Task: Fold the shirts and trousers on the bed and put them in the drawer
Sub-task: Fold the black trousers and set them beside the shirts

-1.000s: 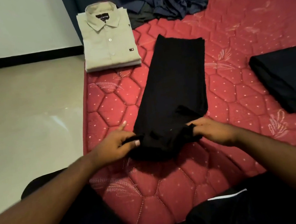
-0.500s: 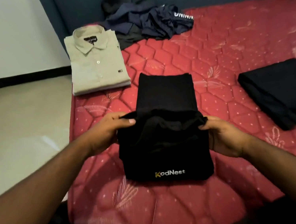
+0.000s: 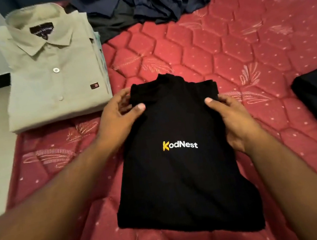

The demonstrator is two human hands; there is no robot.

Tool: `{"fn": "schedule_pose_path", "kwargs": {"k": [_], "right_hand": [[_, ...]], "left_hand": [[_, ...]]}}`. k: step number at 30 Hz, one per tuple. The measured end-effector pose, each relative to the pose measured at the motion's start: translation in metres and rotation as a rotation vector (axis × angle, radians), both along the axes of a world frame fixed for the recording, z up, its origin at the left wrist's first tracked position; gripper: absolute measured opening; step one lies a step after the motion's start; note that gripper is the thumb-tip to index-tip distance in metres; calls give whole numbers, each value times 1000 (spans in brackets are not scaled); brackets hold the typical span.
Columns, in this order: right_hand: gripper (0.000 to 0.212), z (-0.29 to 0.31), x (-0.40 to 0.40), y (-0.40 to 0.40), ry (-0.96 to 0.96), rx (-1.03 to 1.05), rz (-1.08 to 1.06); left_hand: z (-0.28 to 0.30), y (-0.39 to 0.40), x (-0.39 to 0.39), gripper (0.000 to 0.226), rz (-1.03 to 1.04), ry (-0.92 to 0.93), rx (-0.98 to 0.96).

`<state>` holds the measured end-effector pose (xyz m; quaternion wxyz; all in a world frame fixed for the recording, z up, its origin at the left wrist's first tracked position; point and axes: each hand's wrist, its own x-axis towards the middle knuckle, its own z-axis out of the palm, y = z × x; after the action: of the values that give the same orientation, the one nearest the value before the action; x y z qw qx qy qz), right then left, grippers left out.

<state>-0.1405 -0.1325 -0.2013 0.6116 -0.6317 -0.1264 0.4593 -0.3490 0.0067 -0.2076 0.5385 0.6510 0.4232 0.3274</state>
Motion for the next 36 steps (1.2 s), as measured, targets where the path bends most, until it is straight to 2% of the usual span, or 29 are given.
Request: {"fn": "schedule_pose_path", "kwargs": {"k": [2,4,5,6,7,9,10,13,15,19,22,25,27,30,33,34,36], "right_hand": [[47,6,-8,-10,-205,-6,-74],[60,19,-13,-31,-706,-107,11],[60,23,-14,-46,-974,-148,84],[55,32,-21,-63,-1165,-151,123],[48,39,-34,-84,-1240,-151,155],[40,44,-67,-122,-1209,-123,249],[44,36,-82,-137,-1264,-124,368],[70,-7,-98,-178,-1633,-272,762],[74,-14,-88,-186,-1660,-331,788],[51,10,-79,-180,-1719,-363,920],[50,26,-74,-173,-1796,-410,1031],[48,44,-76,-179,-1718,-312,1060],[40,56,-80,-198,-1548,-282,1209],[23,86,-93,-233,-1154,-221,1322],[17,115,-101,-257,-687,-144,1235],[16,123,-101,-259,-603,-117,1175],[19,131,-98,-254,-578,-69,1063]], "left_hand": [[-1,-27,-17,57,-46,84,159],[-7,-61,-46,59,-57,259,307],[-14,-79,-60,61,-68,350,352],[-18,-100,-77,62,-77,435,391],[-21,-123,-93,62,-86,502,432],[-22,-161,-115,57,-116,609,581],[-24,-172,-122,56,-162,655,698],[-17,-179,-134,62,-345,823,993],[-10,-164,-136,61,-414,861,1055],[5,-135,-136,43,-543,884,1146],[17,-135,-137,33,-573,889,1195],[29,-154,-148,22,-542,764,1136],[38,-180,-167,24,-541,649,999],[57,-230,-208,24,-632,466,509],[88,-257,-230,16,-682,320,167],[98,-258,-230,17,-658,268,121],[110,-250,-220,20,-547,192,82]]}}
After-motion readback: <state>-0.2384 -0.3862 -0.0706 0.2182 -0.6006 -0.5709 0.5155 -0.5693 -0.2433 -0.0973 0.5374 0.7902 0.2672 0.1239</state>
